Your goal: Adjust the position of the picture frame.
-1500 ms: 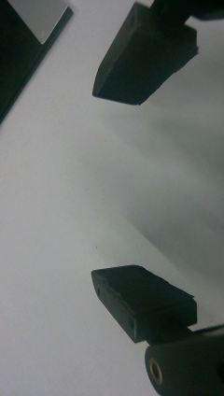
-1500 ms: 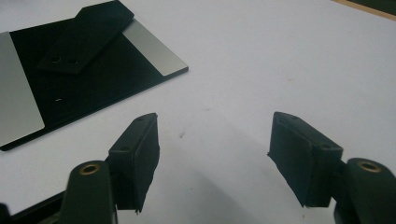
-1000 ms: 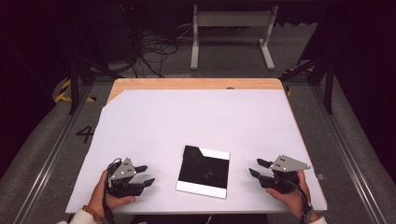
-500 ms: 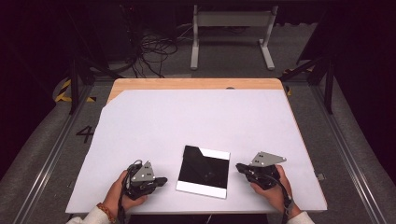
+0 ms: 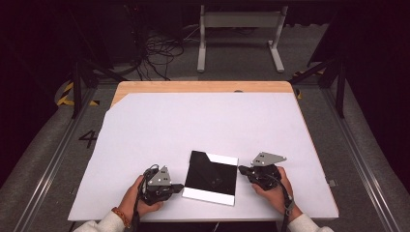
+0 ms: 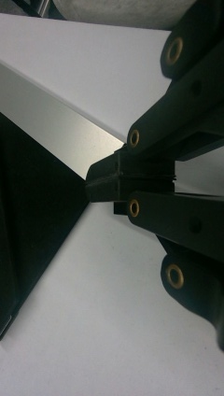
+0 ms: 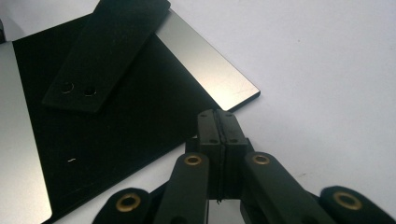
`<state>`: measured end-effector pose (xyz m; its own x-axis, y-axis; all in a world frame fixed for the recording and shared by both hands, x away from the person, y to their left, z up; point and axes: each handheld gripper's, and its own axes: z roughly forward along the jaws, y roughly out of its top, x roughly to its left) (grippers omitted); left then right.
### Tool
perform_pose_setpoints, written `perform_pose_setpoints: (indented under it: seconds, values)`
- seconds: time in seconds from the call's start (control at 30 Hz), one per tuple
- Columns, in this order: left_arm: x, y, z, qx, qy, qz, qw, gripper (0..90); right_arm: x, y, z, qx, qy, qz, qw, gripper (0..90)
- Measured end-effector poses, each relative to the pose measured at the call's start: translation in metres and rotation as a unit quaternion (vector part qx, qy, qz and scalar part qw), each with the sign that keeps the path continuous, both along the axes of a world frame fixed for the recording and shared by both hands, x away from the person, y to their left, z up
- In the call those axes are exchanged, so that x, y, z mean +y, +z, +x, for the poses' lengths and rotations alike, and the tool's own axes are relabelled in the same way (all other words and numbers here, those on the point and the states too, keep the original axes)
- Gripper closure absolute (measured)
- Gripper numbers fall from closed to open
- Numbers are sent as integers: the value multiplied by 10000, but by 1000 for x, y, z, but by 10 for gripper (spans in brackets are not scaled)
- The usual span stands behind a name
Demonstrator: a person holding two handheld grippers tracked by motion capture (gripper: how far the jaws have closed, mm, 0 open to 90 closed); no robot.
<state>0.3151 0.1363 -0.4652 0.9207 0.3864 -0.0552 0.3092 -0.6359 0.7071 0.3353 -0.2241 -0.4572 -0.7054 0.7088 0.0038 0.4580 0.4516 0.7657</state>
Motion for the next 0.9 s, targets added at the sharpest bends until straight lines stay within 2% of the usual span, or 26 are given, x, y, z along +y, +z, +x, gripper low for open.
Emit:
perform_pose_setpoints:
  seconds: [0.17, 0.37, 0.53, 0.67, 0.8, 0.9]
  values:
    - [1, 1, -5, 3, -141, 17, 9999, 900, 0, 0, -1, -3, 28, -26, 10000, 900]
    - [1, 2, -21, 83, -452, 99, 9989, 900, 1, -2, 2, -1, 32, -68, 10000, 900]
    - [-8, 2, -25, -56, -465, 181, 9987, 900, 2, -3, 5, 20, -7, -67, 10000, 900]
    - [-12, 1, -26, -59, -402, 129, 9991, 900, 8, -3, 11, 11, -22, -90, 10000, 900]
    - [-18, 2, -26, -252, -369, 226, 9987, 899, 8, -3, 15, 57, -100, -36, 9999, 900]
    - [-19, 1, -25, -279, -389, 225, 9986, 900, 8, -3, 16, 90, -101, -28, 9999, 900]
